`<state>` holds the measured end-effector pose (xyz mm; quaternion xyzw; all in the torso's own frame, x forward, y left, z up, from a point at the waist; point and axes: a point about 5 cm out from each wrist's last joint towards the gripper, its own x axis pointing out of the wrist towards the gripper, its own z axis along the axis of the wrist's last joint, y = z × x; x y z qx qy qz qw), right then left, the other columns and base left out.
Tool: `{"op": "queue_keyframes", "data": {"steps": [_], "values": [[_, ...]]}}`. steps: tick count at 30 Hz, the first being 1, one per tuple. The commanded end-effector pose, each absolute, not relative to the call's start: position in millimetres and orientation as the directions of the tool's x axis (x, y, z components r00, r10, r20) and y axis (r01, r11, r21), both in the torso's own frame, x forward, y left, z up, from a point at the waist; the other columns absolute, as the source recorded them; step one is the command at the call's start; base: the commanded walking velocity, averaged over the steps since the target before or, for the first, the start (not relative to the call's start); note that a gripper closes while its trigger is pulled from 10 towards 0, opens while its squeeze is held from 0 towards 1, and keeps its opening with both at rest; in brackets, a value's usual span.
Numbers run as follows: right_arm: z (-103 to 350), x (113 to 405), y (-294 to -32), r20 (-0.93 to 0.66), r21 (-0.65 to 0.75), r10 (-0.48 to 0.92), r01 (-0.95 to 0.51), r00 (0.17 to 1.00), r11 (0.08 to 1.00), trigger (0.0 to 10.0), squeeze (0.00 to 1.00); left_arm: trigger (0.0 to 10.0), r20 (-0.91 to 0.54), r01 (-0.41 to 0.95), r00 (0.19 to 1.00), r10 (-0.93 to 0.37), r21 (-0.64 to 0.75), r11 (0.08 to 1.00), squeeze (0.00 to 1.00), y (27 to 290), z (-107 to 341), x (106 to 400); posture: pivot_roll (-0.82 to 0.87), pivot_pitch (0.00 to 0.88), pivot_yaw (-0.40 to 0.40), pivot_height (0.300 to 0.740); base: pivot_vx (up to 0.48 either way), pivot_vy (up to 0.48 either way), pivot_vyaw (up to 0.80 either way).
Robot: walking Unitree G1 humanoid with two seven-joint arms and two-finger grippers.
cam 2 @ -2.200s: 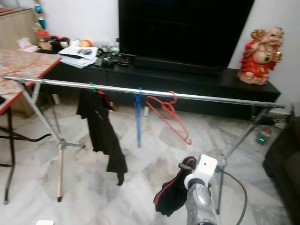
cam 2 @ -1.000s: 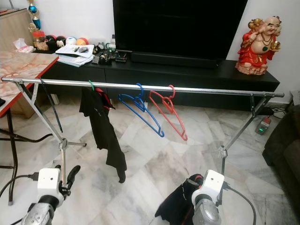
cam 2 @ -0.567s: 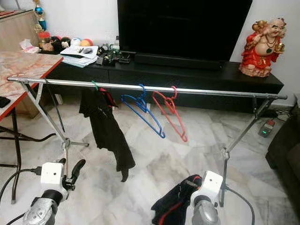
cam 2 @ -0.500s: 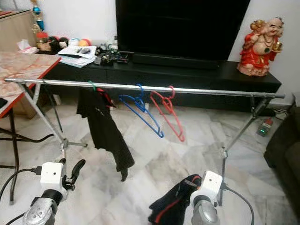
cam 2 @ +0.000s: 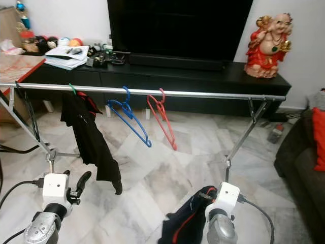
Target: Hang hanger
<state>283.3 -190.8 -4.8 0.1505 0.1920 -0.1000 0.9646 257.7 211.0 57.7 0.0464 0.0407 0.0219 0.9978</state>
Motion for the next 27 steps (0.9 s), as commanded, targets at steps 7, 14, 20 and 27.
{"op": "queue_keyframes", "data": {"steps": [7, 14, 20, 27], "values": [[-2.4, 284.4, -199.9, -0.395, 0.238, -0.136, 0.244, 0.909, 0.940, 10.0, 0.00, 10.0, -0.095, -0.047, 0.994, 0.053, 0.066, 0.997, 0.00, 204.8, 57.3, 259.0, 0.10, 0.000, -0.056, 0.740, 0.000, 0.000, 0.00], [-3.1, 284.6, -200.6, -0.406, 0.229, -0.114, 0.221, 0.907, 0.948, 10.0, 0.00, 10.0, -0.081, -0.043, 0.995, 0.050, 0.084, 0.996, 0.00, 203.0, 60.9, 259.5, 0.11, 0.000, -0.063, 0.740, 0.000, 0.000, 0.00], [-4.7, 284.1, -200.1, -0.422, 0.208, -0.099, 0.202, 0.901, 0.957, 10.0, 0.00, 10.0, -0.062, -0.041, 0.997, 0.048, 0.112, 0.993, 0.00, 201.2, 69.1, 263.8, 0.13, 0.000, -0.053, 0.740, 0.000, 0.000, 0.00], [-5.4, 284.6, -196.8, -0.425, 0.219, -0.113, 0.223, 0.898, 0.950, 10.0, 0.00, 10.0, -0.050, -0.028, 0.998, 0.035, 0.129, 0.991, 0.00, 204.3, 76.2, 266.5, 0.14, 0.000, -0.015, 0.740, 0.000, 0.000, 0.00]]}}
